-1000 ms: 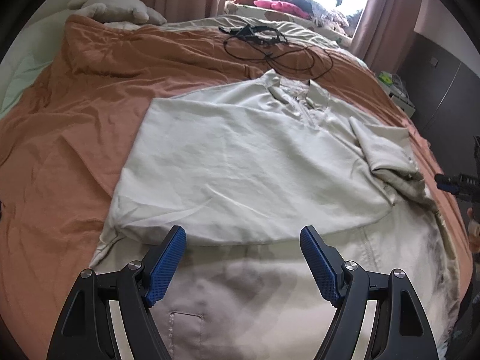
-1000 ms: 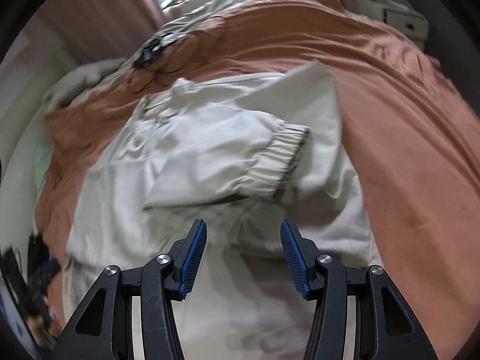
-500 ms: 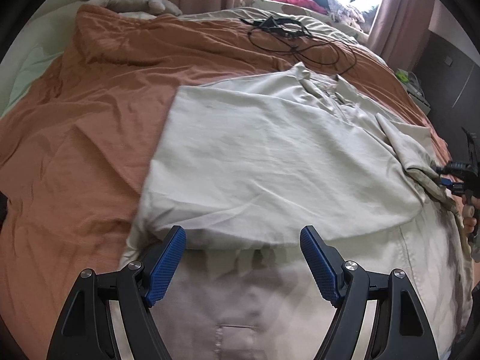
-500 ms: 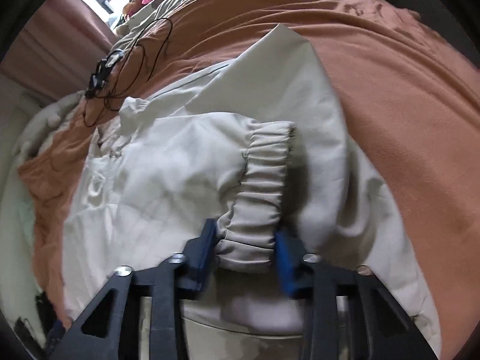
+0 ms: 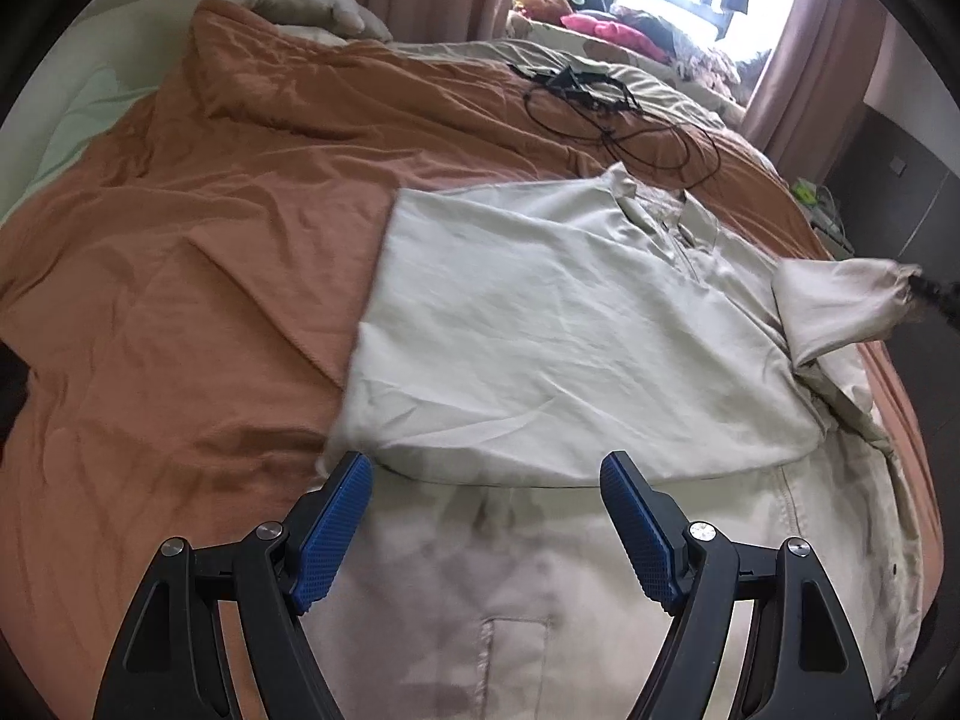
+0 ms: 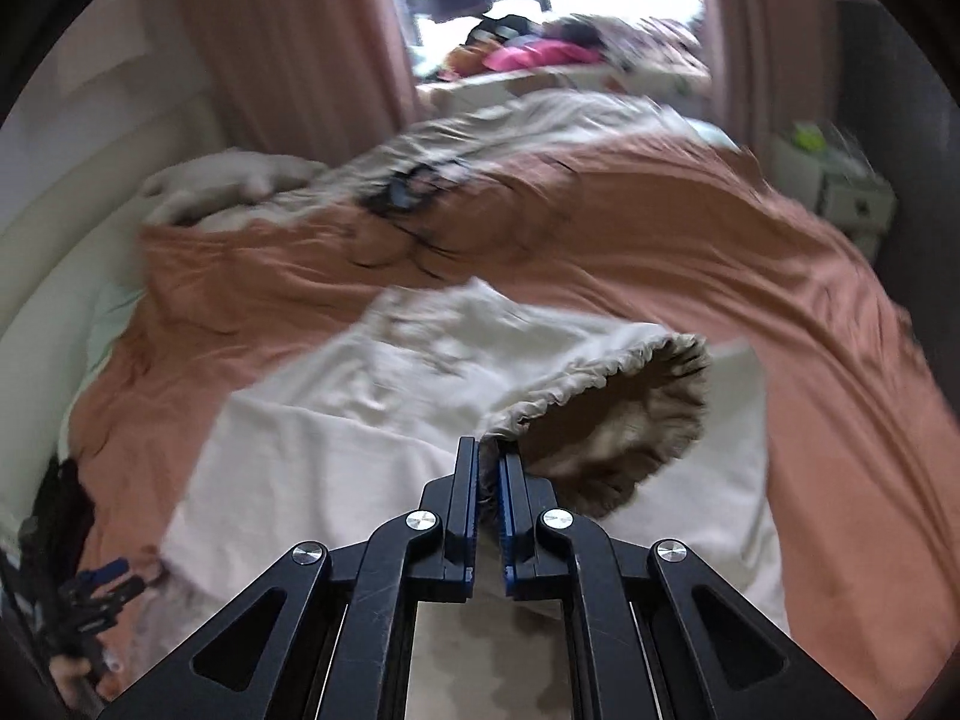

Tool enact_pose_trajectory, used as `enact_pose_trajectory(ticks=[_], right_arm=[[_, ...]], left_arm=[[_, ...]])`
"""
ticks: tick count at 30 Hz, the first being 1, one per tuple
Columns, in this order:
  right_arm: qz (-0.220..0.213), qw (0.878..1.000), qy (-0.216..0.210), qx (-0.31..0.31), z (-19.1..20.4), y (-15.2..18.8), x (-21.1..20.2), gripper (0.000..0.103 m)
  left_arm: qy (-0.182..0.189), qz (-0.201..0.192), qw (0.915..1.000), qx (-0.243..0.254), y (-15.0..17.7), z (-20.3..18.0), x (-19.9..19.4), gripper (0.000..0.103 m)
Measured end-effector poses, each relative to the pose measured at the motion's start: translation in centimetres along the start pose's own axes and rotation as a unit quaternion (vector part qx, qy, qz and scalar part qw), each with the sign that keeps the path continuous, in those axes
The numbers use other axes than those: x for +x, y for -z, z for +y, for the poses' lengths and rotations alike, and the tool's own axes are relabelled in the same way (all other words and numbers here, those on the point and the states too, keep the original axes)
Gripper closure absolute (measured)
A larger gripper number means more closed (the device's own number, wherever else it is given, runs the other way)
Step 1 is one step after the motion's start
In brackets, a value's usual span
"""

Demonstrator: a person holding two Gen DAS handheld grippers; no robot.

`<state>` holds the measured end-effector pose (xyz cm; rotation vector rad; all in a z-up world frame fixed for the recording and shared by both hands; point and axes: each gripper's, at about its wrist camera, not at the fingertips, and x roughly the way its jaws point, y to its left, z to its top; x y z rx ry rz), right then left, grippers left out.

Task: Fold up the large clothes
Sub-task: 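Grasp the sleeve cuff with the right tool and lift it, then lay the sleeve onto the folded body and open the right tool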

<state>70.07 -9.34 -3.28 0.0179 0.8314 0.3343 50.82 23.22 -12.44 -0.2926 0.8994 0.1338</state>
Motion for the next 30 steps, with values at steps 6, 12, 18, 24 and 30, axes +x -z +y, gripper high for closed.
enact_pose_trajectory(ticks=[6,12,18,24,30], right_arm=[[-0.005,0.997,-0.024,-0.074,8.5,-0.6,-1.3,0.097],[0.022,0.992,-0.024,-0.123,15.4,1.2,1.4,0.097],[0.07,0.988,-0.063,-0.124,19.9,4.0,4.9,0.04],[0.071,0.988,-0.064,-0.122,18.5,5.9,4.5,0.034],[0.087,0.992,-0.022,-0.085,10.8,7.0,4.6,0.034]], left_arm=[[-0.005,-0.005,0.9997,-0.023,0.3,2.6,-1.4,0.023],[-0.007,-0.008,0.9992,-0.038,1.2,5.3,-2.5,0.023],[-0.01,-0.003,0.9989,-0.045,1.9,7.2,-3.0,0.023],[-0.015,-0.005,0.9993,-0.033,1.4,6.8,-3.3,0.023],[0.002,-0.002,0.9999,-0.013,0.2,3.2,-1.9,0.023]])
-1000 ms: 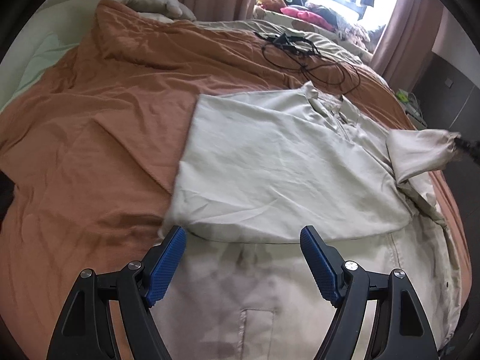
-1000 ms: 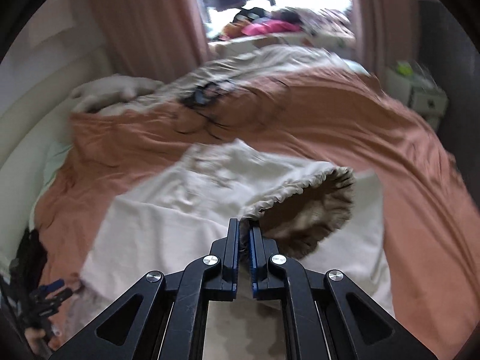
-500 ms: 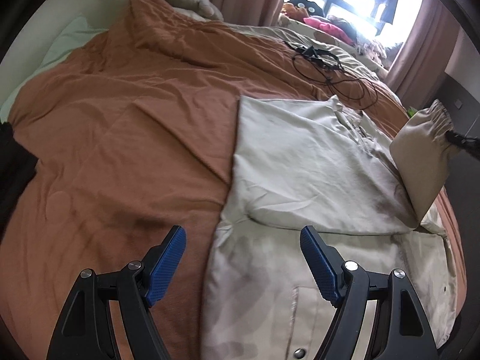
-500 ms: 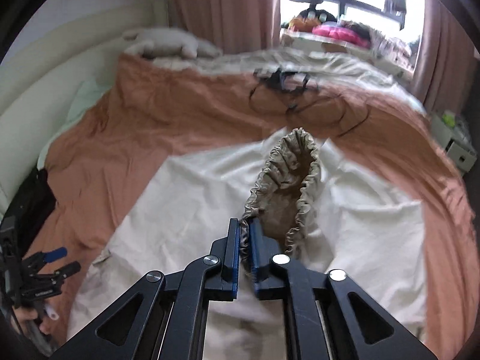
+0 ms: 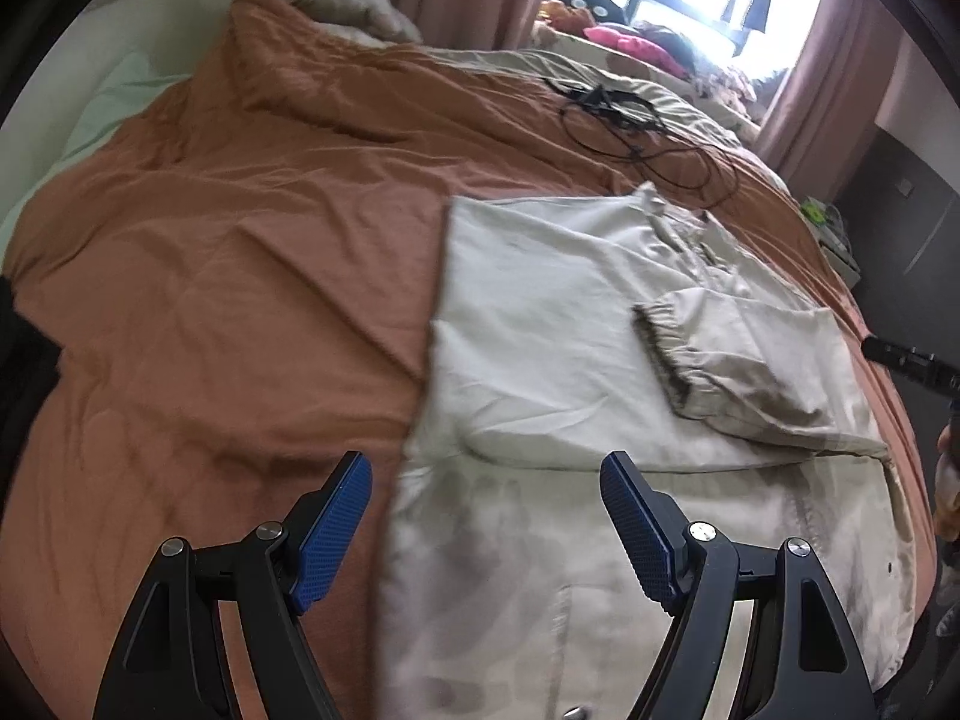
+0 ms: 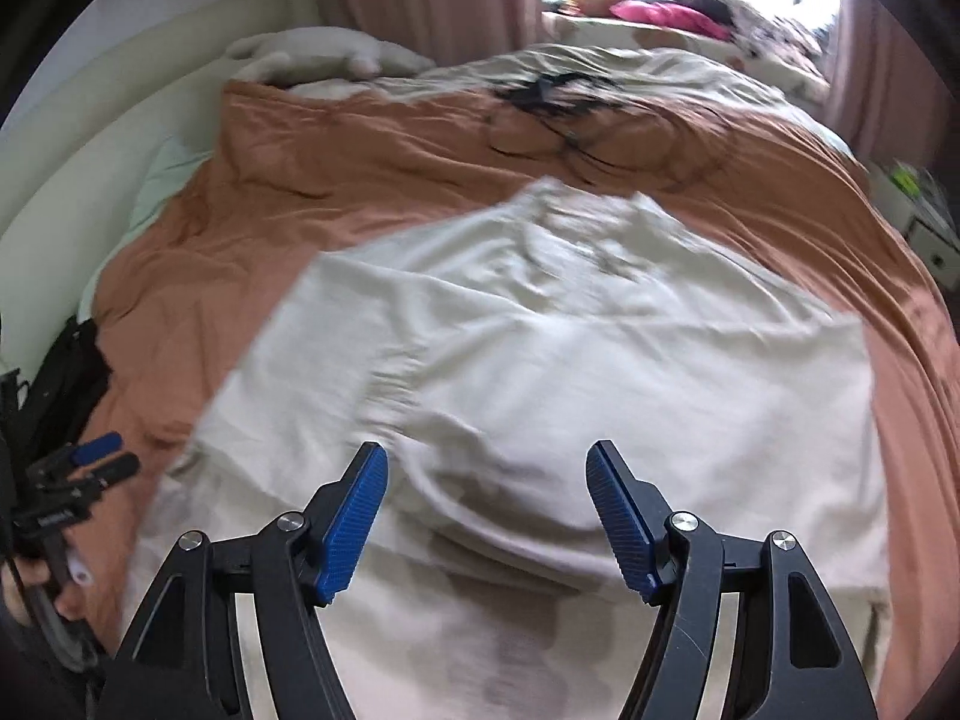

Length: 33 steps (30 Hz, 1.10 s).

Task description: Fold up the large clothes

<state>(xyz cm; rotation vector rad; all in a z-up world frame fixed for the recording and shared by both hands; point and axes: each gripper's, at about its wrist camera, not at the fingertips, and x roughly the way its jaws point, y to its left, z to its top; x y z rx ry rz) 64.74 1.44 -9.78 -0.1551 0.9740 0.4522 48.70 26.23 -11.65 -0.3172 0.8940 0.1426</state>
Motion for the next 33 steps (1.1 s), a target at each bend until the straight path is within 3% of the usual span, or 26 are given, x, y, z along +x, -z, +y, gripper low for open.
enact_pose_trajectory(ticks=[13,19,22,24,26,28,29,33], right_arm=[[0.016,0.991,0.097,0.094,-17.3,6.2,-1.9,0.034],[0.042,0.982,0.137,0.122,-23.2,9.6,-1.7,0.034],[0.062,0.978,0.148,0.13,-25.4,11.2,-1.0,0.034],[0.074,0.976,0.156,0.131,-26.6,12.1,-0.5,0.034],[0.083,0.975,0.159,0.131,-27.2,12.6,0.1,0.035],[0.093,0.975,0.156,0.131,-27.6,12.9,0.8,0.041],[0.096,0.975,0.154,0.132,-27.7,13.1,1.1,0.046],[0.086,0.973,0.148,0.152,-28.6,13.3,1.3,0.05]], left_arm=[[0.047,0.048,0.9965,0.049,-2.7,-11.0,7.5,0.023],[0.039,0.071,0.9946,0.064,-3.4,-14.0,11.3,0.023],[0.017,0.076,0.9947,0.068,-3.7,-14.7,12.9,0.023],[0.01,0.075,0.9953,0.061,-3.8,-14.9,13.8,0.029],[0.012,0.087,0.9947,0.054,-3.9,-15.2,14.9,0.04],[0.012,0.094,0.9942,0.052,-3.9,-15.4,15.7,0.047],[0.015,0.099,0.9937,0.05,-3.6,-15.5,16.1,0.058],[0.002,0.1,0.993,0.064,-2.8,-16.1,16.1,0.069]])
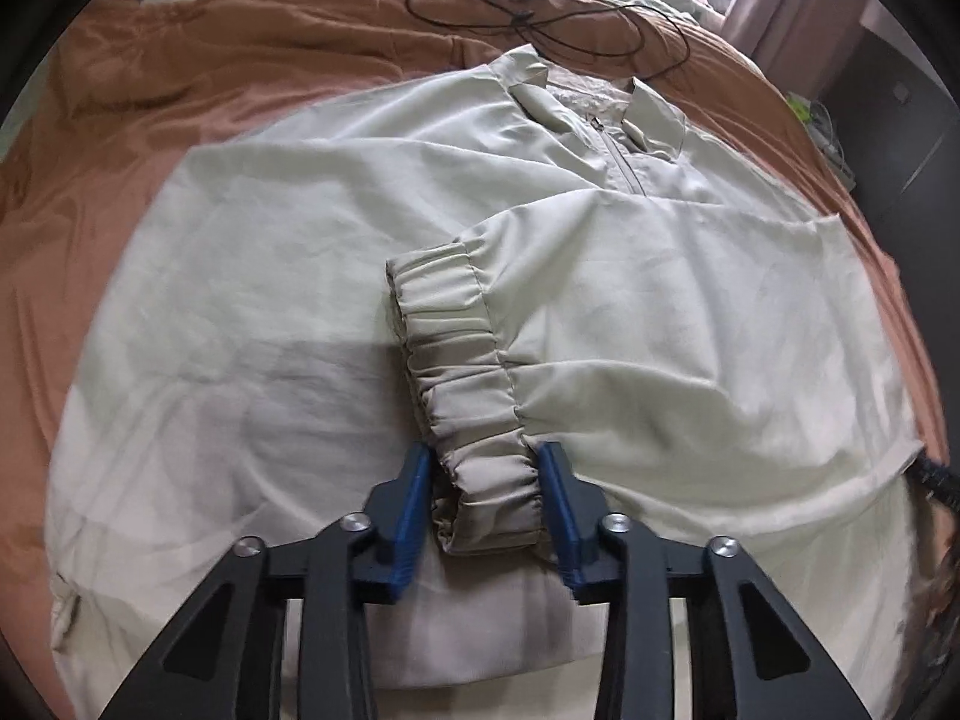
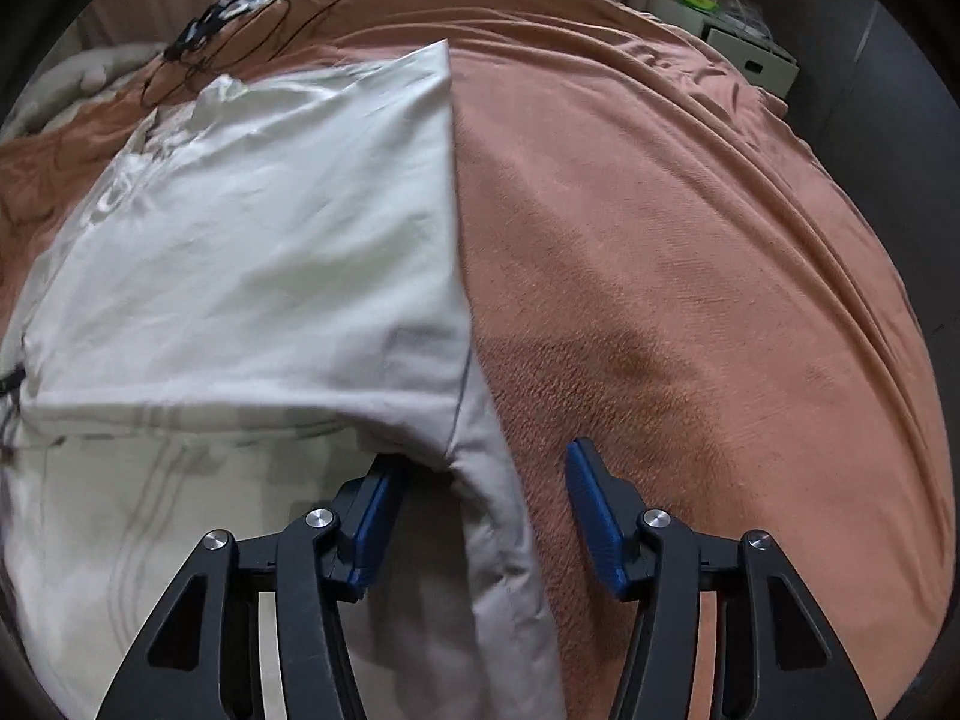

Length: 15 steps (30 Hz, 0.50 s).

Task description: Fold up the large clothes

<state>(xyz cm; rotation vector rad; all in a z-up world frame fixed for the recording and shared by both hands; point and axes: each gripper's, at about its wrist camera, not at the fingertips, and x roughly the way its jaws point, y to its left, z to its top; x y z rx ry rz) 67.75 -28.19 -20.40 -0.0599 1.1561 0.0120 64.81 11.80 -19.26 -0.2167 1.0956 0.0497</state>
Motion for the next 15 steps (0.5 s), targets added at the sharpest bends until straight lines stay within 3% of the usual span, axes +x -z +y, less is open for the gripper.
enact_pose_trajectory(ticks=[5,10,13,15], right_arm=[[-0.007,0.999,-0.007,0.034,-1.1,-0.2,0.2,0.052],[-0.001,0.999,-0.006,0.038,-1.0,0.2,-0.1,0.05],[0.003,0.999,-0.024,0.038,-1.2,1.0,-1.0,0.05],[0.005,0.999,-0.036,0.037,-1.5,1.8,-1.8,0.05]], left_arm=[[-0.017,-0.001,0.9998,-0.012,0.8,0.7,-1.3,0.091],[-0.025,0.001,0.9994,-0.023,0.6,1.9,-1.9,0.094],[0.004,-0.003,0.9997,-0.022,0.9,2.5,-3.4,0.09],[-0.001,-0.013,0.9999,-0.008,1.4,2.6,-4.8,0.068]])
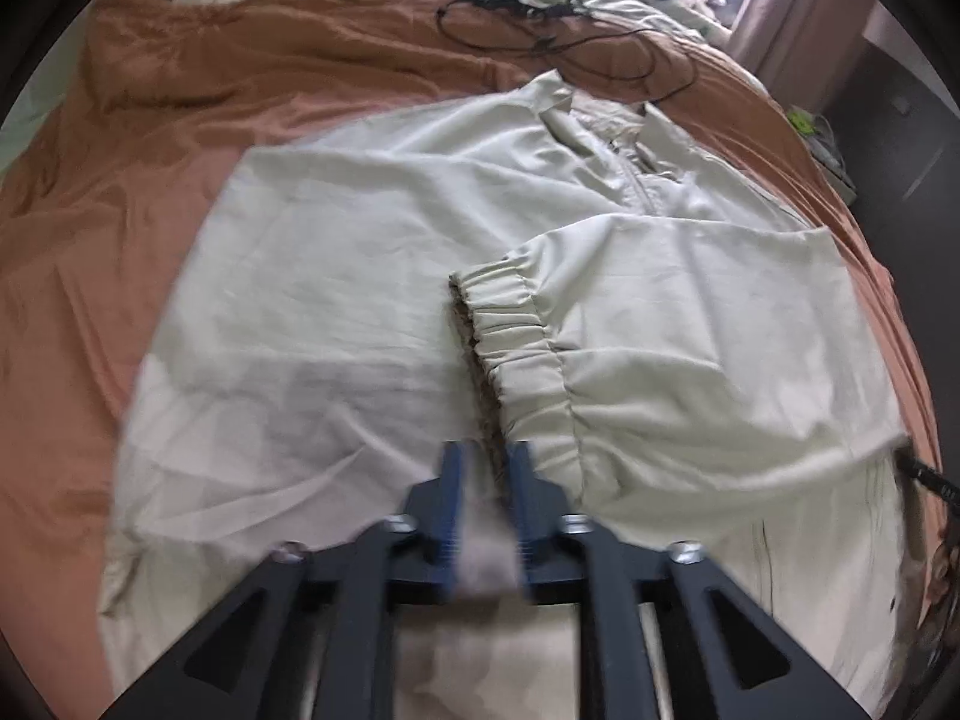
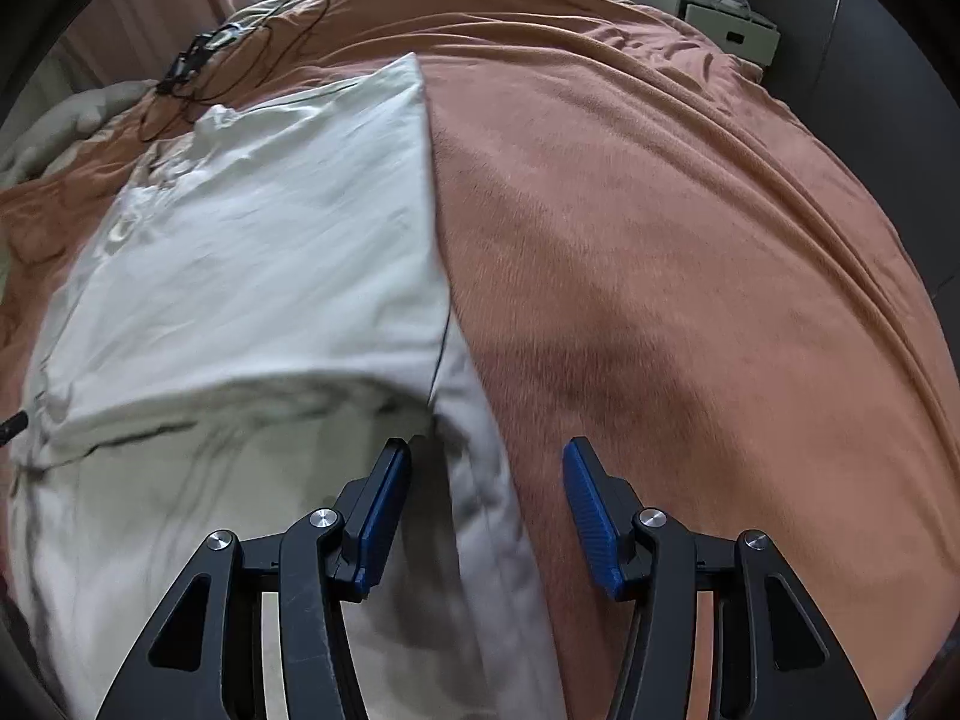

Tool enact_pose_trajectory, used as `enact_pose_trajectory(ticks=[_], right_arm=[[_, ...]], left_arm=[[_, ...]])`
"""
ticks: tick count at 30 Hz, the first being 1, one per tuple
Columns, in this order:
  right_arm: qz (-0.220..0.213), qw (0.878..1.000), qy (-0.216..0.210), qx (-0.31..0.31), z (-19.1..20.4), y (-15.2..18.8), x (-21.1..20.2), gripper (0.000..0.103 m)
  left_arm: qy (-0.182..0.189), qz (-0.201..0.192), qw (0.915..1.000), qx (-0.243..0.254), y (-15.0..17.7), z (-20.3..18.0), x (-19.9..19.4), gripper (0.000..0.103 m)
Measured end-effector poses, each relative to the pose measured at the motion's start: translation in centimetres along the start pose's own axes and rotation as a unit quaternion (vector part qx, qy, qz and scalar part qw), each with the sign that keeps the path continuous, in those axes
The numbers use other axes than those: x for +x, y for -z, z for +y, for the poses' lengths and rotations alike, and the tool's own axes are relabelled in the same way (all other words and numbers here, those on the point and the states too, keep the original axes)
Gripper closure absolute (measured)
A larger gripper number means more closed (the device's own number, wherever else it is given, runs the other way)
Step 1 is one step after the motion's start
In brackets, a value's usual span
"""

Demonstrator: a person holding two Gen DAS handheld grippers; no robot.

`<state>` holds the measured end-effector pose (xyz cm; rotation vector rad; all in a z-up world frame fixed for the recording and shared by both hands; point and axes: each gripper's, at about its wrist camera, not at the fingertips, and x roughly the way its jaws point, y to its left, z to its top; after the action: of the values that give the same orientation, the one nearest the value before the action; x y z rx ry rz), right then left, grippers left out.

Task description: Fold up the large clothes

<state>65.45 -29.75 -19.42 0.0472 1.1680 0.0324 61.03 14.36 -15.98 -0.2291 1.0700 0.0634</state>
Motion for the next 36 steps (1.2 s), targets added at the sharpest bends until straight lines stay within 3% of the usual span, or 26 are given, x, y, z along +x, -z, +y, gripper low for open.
enact_pose_trajectory(ticks=[1,2,4,13,17,22,31,36], right_arm=[[0.001,1.0,-0.004,0.0,-0.1,0.3,-0.3,0.05],[0.003,1.0,-0.01,0.0,-0.3,0.8,-0.6,0.05],[0.004,1.0,-0.016,-0.002,-0.5,2.0,-1.4,0.05],[0.009,0.999,-0.036,0.01,-3.1,7.2,-3.6,0.05],[0.011,0.999,-0.039,0.013,-4.5,9.7,-4.5,0.067],[0.004,0.998,-0.059,0.03,-6.2,12.2,-5.6,0.069],[-0.001,0.989,-0.14,0.054,-7.1,16.3,-6.4,0.07],[-0.003,0.981,-0.186,0.062,-7.0,18.4,-6.5,0.07]], left_arm=[[-0.002,-0.006,1.0,0.004,0.3,0.1,-0.7,0.045],[0.0,-0.018,0.9998,0.004,0.8,0.4,-1.8,0.029],[0.002,-0.032,0.9995,0.005,1.6,0.9,-3.2,0.022],[-0.012,-0.035,0.9991,-0.022,7.2,5.4,-7.8,0.022],[-0.02,-0.04,0.9984,-0.033,10.8,7.4,-9.9,0.022],[-0.025,-0.039,0.9977,-0.05,14.2,9.4,-11.3,0.023],[-0.012,-0.043,0.9951,-0.088,20.4,12.4,-13.5,0.023],[0.008,-0.04,0.9929,-0.112,23.5,13.5,-13.8,0.028]])
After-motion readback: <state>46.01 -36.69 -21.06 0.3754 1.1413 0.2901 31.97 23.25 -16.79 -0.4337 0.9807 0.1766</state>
